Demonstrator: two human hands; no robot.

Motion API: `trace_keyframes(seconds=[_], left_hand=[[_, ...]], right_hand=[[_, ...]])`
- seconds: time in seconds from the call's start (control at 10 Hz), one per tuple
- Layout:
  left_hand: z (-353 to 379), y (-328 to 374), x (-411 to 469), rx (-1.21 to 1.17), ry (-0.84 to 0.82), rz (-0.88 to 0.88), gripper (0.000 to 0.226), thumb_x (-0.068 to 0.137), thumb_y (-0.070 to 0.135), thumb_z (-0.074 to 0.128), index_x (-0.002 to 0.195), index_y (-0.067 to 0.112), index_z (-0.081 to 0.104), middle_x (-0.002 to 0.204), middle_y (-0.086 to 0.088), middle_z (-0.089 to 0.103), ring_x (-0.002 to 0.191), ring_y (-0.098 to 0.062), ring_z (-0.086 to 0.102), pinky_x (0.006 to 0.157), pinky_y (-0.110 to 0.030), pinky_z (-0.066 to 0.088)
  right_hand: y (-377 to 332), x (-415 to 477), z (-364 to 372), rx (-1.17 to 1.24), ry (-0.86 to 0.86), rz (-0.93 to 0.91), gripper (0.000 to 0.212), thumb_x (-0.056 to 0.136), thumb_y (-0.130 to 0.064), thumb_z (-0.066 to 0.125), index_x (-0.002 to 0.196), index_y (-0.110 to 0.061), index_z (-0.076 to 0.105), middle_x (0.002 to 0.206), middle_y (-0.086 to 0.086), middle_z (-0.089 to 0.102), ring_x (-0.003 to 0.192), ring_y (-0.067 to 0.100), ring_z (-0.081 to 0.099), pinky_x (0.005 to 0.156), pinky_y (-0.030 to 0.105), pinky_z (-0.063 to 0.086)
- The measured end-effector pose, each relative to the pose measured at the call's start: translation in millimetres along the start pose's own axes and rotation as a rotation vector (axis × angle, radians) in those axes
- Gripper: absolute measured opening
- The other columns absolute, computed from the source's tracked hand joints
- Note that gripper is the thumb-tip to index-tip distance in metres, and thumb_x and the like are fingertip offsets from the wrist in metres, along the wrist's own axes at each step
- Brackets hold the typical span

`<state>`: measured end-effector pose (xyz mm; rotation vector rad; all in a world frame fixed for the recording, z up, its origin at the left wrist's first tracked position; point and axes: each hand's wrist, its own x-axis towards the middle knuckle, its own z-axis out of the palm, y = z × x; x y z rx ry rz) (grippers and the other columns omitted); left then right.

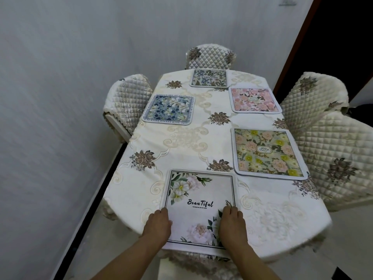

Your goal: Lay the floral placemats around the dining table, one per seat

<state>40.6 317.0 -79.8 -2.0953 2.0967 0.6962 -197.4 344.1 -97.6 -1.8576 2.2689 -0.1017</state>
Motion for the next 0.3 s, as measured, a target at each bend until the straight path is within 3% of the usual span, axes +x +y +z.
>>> trace_keyframes(seconds=[0.1, 0.2, 0.3], left_hand=[[-9.0, -2.3, -2.2, 0.015, -0.044, 0.058, 0.016, 0.096, 0.027, 0.046, 0.105, 0.014, 0.047, 0.118, -0.013, 0.058, 0.109, -0.028, 0.056, 0.086, -0.035, 0.044], [-23.5, -5.0, -13.9, 0.100, -0.079, 0.142, 0.016, 0.092, 0.031, 0.047, 0.102, 0.018, 0.049, 0.116, -0.009, 0.060, 0.108, -0.026, 0.056, 0.086, -0.034, 0.045], [-44.7, -10.6, -35.2, 0.259, 0.032, 0.242, 0.026, 0.090, 0.034, 0.043, 0.107, 0.017, 0.052, 0.112, -0.007, 0.060, 0.108, -0.028, 0.054, 0.084, -0.036, 0.044]], right_hand=[[1.6, -2.1, -4.0, -0.027, -0.113, 0.014, 0.039, 0.087, -0.010, 0.038, 0.126, -0.010, 0.043, 0.127, 0.010, 0.047, 0.110, 0.026, 0.047, 0.087, 0.032, 0.044], [-4.5, -19.1, -15.2, 0.021, -0.245, 0.026, 0.048, 0.089, -0.015, 0.038, 0.136, -0.007, 0.036, 0.136, 0.014, 0.041, 0.122, 0.031, 0.042, 0.095, 0.037, 0.044], [-9.9, -49.8, -32.9, 0.112, -0.329, 0.076, 0.048, 0.090, -0.015, 0.037, 0.138, -0.008, 0.036, 0.137, 0.014, 0.044, 0.125, 0.032, 0.042, 0.101, 0.039, 0.041]])
